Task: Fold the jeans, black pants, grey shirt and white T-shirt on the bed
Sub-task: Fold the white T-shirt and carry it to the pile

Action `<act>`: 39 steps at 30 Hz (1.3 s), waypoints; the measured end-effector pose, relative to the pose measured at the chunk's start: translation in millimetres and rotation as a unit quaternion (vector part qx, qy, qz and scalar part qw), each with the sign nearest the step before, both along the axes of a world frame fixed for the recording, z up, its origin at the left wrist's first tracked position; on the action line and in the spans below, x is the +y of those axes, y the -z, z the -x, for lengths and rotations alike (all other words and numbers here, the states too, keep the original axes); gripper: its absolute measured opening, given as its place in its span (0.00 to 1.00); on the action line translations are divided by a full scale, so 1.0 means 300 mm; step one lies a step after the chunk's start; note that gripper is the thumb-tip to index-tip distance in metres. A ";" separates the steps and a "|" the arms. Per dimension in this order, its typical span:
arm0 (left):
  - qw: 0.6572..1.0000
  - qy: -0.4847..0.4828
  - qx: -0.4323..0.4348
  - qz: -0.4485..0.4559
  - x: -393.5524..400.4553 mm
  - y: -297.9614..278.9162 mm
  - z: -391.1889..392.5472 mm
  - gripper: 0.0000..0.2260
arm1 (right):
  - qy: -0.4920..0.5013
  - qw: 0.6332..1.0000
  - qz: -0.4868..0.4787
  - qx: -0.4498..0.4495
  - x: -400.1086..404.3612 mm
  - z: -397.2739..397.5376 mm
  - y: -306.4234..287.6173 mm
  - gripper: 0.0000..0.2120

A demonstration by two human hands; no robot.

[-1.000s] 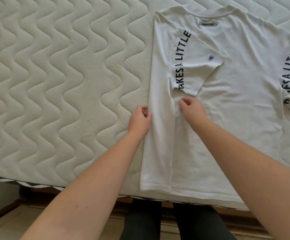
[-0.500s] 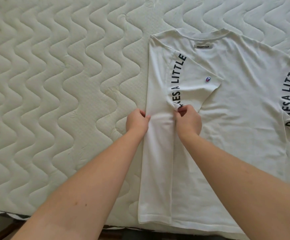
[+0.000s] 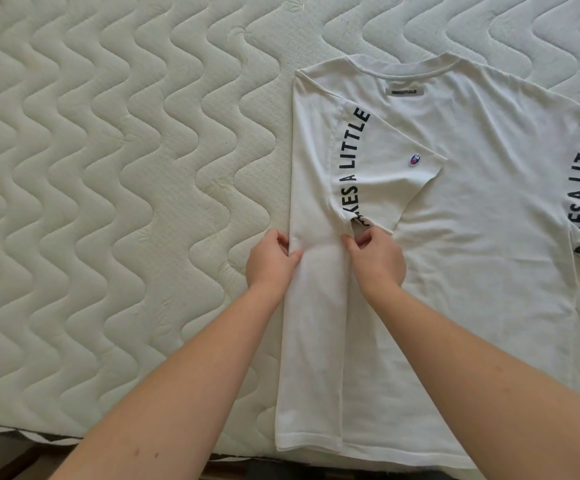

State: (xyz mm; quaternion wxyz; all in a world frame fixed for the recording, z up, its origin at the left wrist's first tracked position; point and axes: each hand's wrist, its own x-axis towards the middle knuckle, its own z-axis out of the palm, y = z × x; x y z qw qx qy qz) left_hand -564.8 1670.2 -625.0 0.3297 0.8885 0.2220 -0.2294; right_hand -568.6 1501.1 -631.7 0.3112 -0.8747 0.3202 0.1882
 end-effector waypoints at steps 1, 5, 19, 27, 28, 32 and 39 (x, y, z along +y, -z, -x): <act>1.000 0.015 -0.012 -0.014 -0.003 0.000 0.000 0.11 | -0.014 1.000 0.012 -0.012 -0.004 0.006 0.000 0.11; 0.987 0.127 -0.086 -0.042 -0.027 0.003 -0.003 0.10 | -0.092 0.981 0.076 -0.154 -0.009 0.019 -0.006 0.18; 0.974 0.208 -0.087 0.014 -0.045 0.022 -0.060 0.09 | -0.252 0.950 0.144 -0.115 0.007 -0.045 0.028 0.09; 0.988 0.088 -0.099 0.078 -0.100 0.008 -0.213 0.10 | -0.308 0.921 0.099 -0.217 -0.003 -0.034 0.004 0.09; 0.991 0.061 -0.078 0.092 -0.113 0.012 -0.240 0.11 | -0.310 0.920 0.093 -0.221 -0.005 -0.037 0.002 0.08; 0.989 -0.013 0.003 0.150 -0.151 0.027 -0.341 0.12 | -0.246 0.937 0.080 -0.234 -0.024 -0.108 -0.010 0.09; 0.978 0.111 -0.173 0.033 -0.129 0.019 -0.522 0.12 | -0.205 0.956 0.012 -0.208 -0.087 -0.408 0.001 0.13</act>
